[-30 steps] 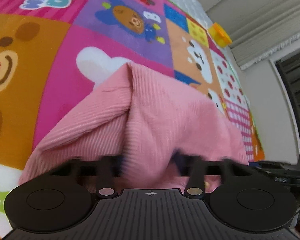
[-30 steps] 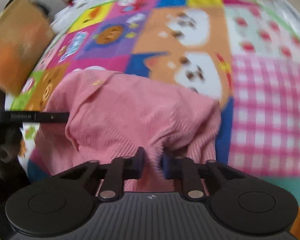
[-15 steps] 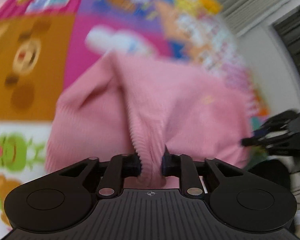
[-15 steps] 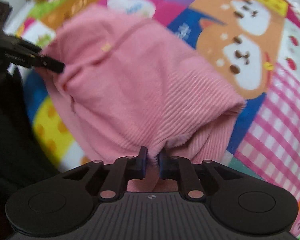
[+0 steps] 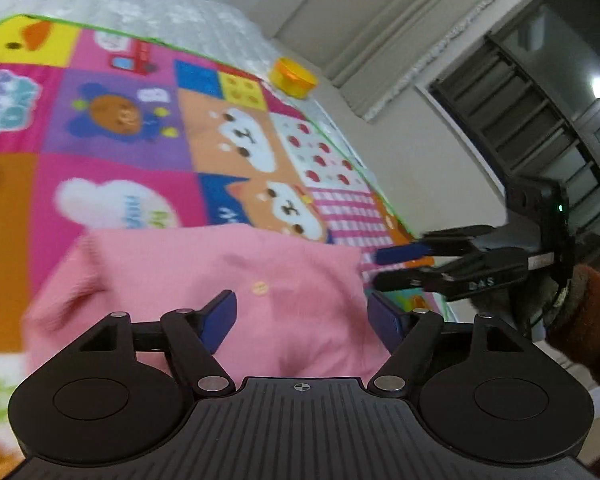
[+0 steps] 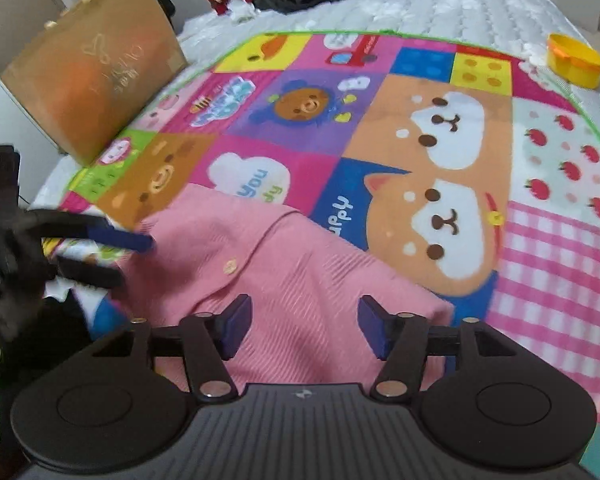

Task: Fold clothes

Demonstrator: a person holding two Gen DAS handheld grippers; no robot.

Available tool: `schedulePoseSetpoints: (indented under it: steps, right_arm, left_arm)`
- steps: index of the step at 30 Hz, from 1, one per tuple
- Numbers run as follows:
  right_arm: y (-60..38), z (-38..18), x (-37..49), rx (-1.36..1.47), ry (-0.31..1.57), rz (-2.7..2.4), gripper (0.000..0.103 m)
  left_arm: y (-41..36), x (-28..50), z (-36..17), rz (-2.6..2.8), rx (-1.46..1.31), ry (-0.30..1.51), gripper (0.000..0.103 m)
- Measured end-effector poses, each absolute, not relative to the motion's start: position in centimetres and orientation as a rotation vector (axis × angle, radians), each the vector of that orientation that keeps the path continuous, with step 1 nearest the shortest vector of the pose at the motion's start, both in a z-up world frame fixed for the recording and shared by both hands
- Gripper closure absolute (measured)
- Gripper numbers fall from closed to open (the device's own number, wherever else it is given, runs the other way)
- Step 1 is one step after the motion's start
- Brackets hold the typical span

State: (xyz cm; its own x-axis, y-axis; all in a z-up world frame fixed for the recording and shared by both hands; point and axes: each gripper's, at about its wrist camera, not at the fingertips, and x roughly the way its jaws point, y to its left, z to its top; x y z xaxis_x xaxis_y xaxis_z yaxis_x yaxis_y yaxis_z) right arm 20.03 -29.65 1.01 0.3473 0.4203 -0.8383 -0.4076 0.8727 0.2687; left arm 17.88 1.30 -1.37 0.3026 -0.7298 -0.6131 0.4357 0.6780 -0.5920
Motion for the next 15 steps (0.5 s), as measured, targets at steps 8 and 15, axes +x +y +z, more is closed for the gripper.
schedulePoseSetpoints:
  steps: [8,15]
  right_arm:
    - [-27.9,-5.8,21.7,-0.055,1.190,0.472,0.009]
    - [-26.8,-5.7,20.5,-0.117,1.114,0.508,0.004]
  left_arm:
    - [-4.1,16.3,-8.2,-0.755,-0.207,1.254,0.025]
    - [-1.3,16.3,-7.8,-0.731,-0.578,1.446,0.015]
